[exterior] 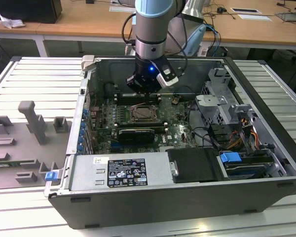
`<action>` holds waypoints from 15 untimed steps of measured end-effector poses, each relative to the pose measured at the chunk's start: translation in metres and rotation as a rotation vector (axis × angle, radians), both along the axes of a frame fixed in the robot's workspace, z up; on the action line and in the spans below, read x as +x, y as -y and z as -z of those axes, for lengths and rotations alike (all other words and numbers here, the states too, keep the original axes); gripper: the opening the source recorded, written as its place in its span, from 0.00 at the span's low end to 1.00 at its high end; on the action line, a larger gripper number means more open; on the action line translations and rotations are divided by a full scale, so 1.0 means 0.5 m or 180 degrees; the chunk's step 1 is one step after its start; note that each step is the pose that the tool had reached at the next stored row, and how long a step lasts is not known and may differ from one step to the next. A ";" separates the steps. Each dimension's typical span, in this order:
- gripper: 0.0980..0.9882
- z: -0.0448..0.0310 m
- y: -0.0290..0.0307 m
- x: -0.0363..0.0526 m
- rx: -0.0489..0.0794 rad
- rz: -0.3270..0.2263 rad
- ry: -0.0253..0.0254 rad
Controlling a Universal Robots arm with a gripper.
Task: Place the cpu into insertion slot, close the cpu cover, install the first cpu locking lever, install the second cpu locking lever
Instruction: 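Install the first cpu locking lever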
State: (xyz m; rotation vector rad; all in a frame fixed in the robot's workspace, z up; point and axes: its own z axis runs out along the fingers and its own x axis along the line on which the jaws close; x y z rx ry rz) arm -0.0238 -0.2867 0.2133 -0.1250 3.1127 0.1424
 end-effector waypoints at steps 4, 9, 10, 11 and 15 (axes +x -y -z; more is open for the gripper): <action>0.01 0.009 0.000 0.004 0.0000 0.0000 0.0000; 0.01 0.016 0.000 0.004 0.0000 0.0000 0.0000; 0.01 0.017 0.000 0.005 0.0000 0.0000 0.0000; 0.01 0.018 0.000 0.005 -0.0002 0.0000 0.0000; 0.01 0.020 0.000 0.005 -0.0005 0.0000 0.0000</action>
